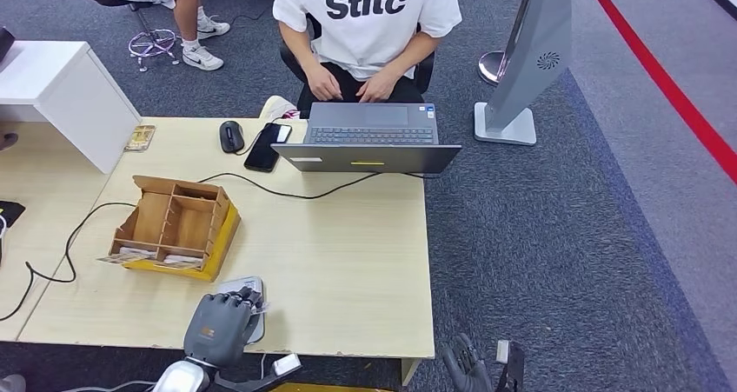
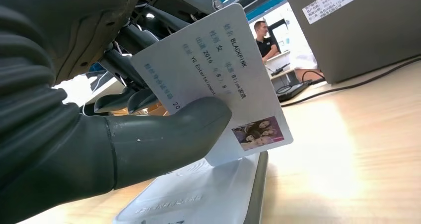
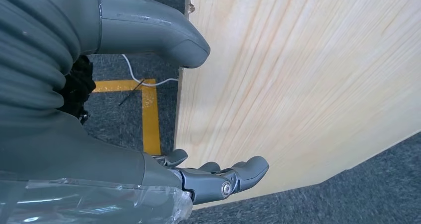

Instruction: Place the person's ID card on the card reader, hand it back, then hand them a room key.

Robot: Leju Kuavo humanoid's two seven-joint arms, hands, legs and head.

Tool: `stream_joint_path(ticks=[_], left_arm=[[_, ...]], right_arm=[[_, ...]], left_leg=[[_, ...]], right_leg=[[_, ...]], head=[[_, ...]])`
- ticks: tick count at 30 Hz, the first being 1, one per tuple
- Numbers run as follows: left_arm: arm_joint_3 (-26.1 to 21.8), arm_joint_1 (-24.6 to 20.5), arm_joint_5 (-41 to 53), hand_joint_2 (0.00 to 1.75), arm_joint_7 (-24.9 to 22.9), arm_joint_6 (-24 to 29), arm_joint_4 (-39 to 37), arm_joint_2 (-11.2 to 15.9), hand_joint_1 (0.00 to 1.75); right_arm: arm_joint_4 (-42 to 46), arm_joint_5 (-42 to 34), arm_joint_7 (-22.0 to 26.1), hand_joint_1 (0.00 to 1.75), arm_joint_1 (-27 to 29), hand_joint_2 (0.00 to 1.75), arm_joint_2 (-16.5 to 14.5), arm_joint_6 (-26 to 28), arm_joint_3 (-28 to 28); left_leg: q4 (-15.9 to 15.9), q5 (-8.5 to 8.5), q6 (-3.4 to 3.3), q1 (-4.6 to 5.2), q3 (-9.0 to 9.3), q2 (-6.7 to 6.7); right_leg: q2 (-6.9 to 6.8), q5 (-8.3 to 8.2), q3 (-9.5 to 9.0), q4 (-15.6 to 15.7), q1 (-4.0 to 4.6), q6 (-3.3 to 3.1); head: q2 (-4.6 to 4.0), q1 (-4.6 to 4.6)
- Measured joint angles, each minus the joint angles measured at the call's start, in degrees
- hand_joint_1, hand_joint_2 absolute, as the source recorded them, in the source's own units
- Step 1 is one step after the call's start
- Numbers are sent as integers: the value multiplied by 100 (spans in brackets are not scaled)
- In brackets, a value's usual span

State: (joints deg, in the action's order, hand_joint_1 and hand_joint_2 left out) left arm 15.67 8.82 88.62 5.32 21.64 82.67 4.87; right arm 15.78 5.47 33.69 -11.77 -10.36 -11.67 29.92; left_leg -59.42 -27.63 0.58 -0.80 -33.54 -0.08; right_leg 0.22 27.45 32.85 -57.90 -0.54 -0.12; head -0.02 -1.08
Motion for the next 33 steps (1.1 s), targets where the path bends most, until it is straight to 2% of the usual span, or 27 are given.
stream_joint_path(ticks=[10,16,22,28,33], left_arm=[[317,-140,-114,175,-9,-184,-174,192,175],[368,-161,-28,175,-220,22,-177,234,175],[188,-200,72,175,-349,154,439,253,175],[-396,-806,-109,175,106,-22,943,295,175],[-590,-1356,-109,175,226,-104,965,356,175]], right_arm=[[0,-2,3,0,-2,175,0,-28,2],[0,-5,2,0,-2,175,0,-28,3],[0,0,-10,0,-2,175,0,-26,4],[0,56,-8,0,-2,175,0,-32,3],[0,72,-8,0,-3,175,0,-33,-8]], left_leg=[[1,3,4,0,6,0],[1,4,3,0,8,0],[0,7,3,-1,5,-1],[0,14,3,-2,5,-3],[0,16,2,-2,4,-4]], right_leg=[[-1,0,-7,-1,0,0],[-1,-1,-10,-1,0,-1],[-2,-2,-5,-2,1,-2],[-3,-7,-4,-5,1,-8],[-3,-10,-4,-6,1,-8]], head=[[0,1],[0,1],[0,1],[0,0],[0,1]])
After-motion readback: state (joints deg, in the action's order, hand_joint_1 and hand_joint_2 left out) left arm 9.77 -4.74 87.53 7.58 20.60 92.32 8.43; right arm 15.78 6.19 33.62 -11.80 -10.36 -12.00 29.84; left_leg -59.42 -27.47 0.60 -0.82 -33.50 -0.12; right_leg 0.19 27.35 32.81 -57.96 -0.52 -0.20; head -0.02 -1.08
